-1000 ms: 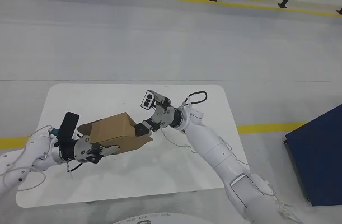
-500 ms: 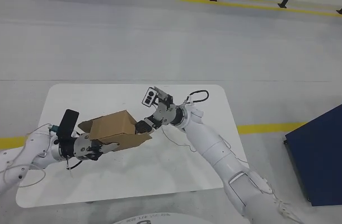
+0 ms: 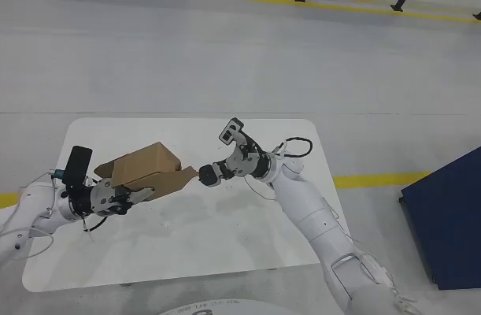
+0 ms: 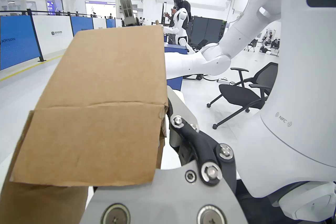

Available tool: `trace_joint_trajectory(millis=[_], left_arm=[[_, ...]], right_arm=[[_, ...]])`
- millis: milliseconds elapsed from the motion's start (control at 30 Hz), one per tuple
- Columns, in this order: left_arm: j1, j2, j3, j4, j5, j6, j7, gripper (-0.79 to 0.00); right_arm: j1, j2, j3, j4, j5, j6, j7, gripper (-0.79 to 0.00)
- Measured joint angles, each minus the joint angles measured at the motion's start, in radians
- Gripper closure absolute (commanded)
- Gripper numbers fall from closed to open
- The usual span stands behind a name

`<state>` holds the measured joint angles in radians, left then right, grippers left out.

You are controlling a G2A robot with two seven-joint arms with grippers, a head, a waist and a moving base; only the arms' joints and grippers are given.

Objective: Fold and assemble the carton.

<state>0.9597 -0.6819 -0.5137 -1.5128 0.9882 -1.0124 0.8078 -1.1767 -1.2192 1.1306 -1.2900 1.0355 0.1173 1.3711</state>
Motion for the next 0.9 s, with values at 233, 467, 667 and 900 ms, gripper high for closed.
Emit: trace_joint_trajectory(millis=[233, 467, 667, 900], left_arm=[[0.017, -0.022, -0.023, 0.030, 0.030, 0.000, 0.000, 0.000], [0.039, -0.032, -0.058, 0.030, 0.019, 0.000, 0.000, 0.000], [0.069, -0.035, -0.091, 0.047, -0.018, 0.000, 0.000, 0.000], [0.060, -0.050, -0.073, 0.101, -0.042, 0.000, -0.035, 0.000]], right_arm=[[-0.008, 0.003, -0.023, -0.031, -0.125, -0.022, -0.099, -0.785], [0.001, 0.002, -0.041, -0.033, -0.189, -0.037, -0.152, -0.785], [-0.031, 0.001, -0.001, -0.058, -0.076, -0.121, -0.085, -0.785], [-0.030, 0.007, -0.030, -0.064, -0.211, -0.129, -0.080, -0.785]])
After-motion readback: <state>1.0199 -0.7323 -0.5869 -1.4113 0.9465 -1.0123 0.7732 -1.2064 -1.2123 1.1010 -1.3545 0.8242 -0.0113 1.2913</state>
